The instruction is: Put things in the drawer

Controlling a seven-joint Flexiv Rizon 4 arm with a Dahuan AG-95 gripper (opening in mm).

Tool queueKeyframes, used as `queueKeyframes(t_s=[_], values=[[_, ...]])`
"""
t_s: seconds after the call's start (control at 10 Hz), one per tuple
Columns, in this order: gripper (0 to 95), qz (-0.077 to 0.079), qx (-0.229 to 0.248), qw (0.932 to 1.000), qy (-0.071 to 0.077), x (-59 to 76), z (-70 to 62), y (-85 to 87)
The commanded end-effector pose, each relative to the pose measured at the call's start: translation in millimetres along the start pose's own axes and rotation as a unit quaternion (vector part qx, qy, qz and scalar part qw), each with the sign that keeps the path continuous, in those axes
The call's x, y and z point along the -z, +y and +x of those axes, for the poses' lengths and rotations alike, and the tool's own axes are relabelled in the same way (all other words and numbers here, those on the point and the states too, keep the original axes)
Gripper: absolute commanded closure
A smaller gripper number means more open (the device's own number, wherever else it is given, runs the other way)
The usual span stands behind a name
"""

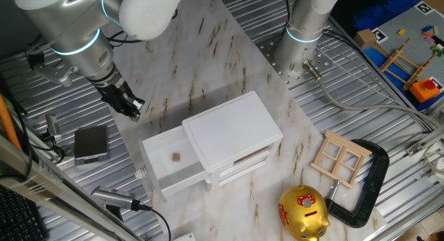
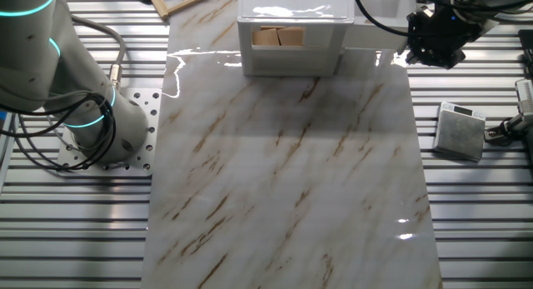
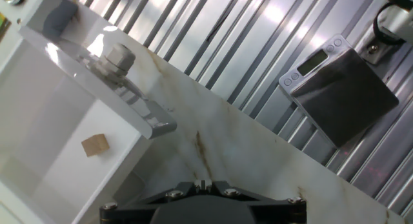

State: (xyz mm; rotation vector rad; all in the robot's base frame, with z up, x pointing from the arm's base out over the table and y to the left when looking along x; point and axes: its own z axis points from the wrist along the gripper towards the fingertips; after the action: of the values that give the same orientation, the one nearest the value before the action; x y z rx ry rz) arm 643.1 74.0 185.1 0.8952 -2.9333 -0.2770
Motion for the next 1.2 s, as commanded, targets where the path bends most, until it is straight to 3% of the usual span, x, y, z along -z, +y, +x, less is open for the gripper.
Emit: queueKeyframes(t_s=[0.1, 1.2], values=[[95.0, -0.003, -0.008, 1.0, -0.002, 0.1, -0.1, -0.1], [95.0, -0.001, -0.005, 1.0, 0.0, 0.1, -0.1, -0.1]])
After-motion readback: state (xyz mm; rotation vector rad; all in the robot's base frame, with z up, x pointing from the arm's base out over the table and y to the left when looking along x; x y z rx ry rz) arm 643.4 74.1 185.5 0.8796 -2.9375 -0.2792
